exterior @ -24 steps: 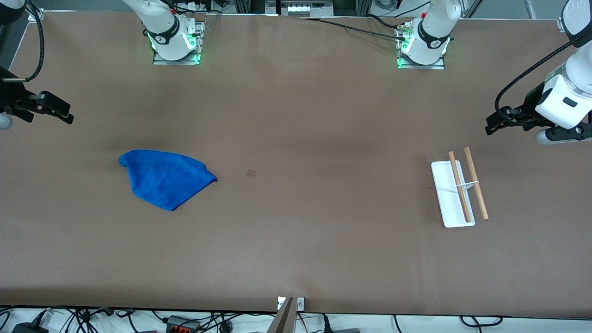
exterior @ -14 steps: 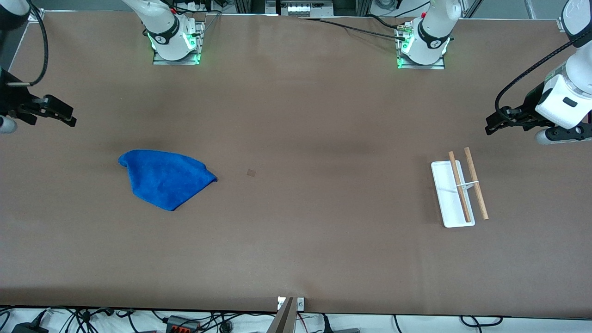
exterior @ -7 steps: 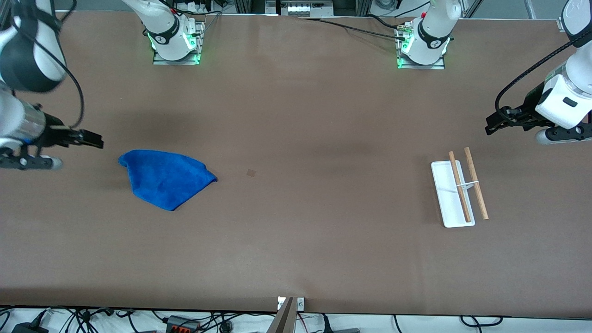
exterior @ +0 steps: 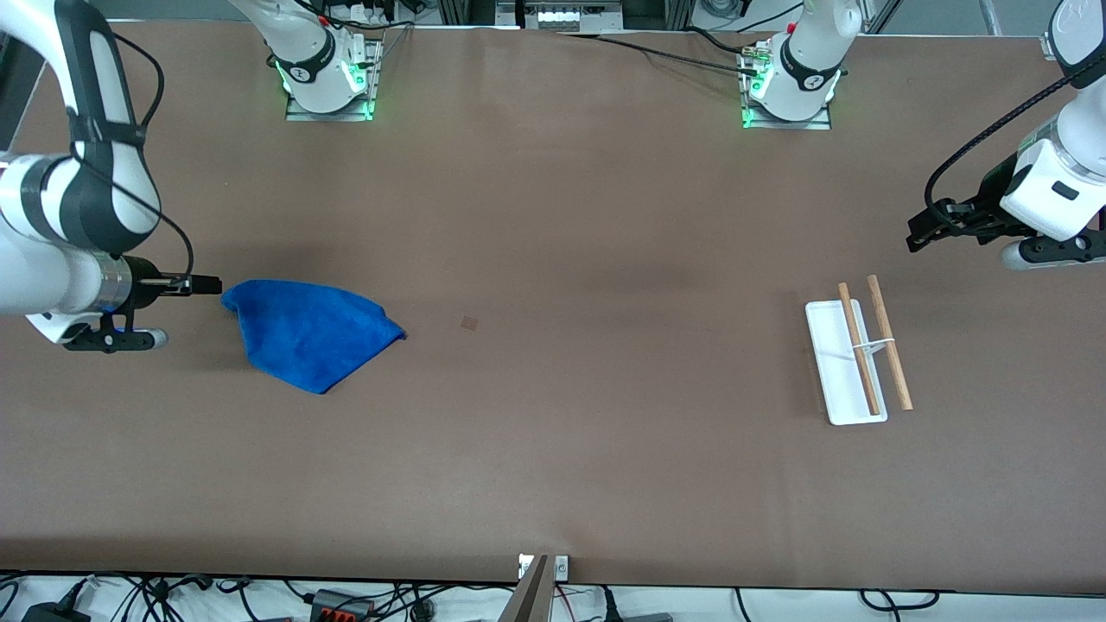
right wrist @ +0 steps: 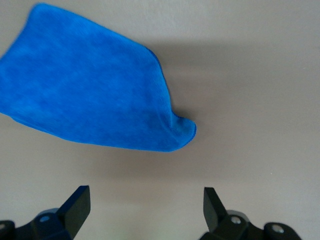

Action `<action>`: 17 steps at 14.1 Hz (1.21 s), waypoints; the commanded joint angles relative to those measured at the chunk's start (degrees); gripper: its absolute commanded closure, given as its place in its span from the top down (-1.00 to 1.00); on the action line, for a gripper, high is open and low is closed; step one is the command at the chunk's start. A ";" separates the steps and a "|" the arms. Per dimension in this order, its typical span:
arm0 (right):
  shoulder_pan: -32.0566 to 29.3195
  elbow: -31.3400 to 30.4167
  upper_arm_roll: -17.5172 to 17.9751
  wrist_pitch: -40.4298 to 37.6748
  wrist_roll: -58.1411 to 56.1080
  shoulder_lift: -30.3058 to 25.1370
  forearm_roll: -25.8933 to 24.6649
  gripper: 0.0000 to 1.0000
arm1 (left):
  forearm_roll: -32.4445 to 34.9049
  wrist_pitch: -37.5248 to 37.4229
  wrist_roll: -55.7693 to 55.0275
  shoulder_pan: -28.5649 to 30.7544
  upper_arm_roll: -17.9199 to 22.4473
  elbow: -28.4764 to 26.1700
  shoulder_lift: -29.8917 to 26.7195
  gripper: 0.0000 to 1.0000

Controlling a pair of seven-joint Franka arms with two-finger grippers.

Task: Pass towel and hang on rack
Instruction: 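Reach the right gripper down to the blue towel's corner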

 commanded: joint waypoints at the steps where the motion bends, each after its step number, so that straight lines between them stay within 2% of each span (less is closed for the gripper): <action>1: -3.04 0.49 0.62 -0.64 -5.48 4.62 0.71 1.00 | -0.53 -1.30 -0.15 0.30 -0.16 1.81 0.82 1.00; 3: -3.84 0.75 0.53 0.05 -14.85 7.18 3.26 1.00 | -0.53 -1.30 -0.24 0.31 -0.16 1.81 0.82 1.00; 7: -4.99 1.28 0.44 3.04 -36.57 9.91 3.44 1.00 | -0.53 -1.30 -0.15 0.31 -0.16 1.81 0.82 1.00; 11: -7.00 1.28 0.62 3.13 -50.11 12.19 4.05 1.00 | -0.62 -1.30 -0.15 0.31 -0.16 1.81 0.82 1.00; 13: -7.62 1.37 0.53 3.22 -57.93 13.51 7.64 1.00 | -0.62 -1.30 -0.15 0.39 -0.08 1.81 0.82 1.00; 15: -8.06 1.37 0.53 3.66 -62.26 14.30 8.10 1.00 | -0.62 -1.30 -0.32 0.22 -0.16 1.81 0.82 1.00; 17: -8.50 1.37 0.53 5.23 -66.73 15.18 8.62 0.86 | -0.53 -1.30 -0.33 0.22 -0.16 1.81 0.82 1.00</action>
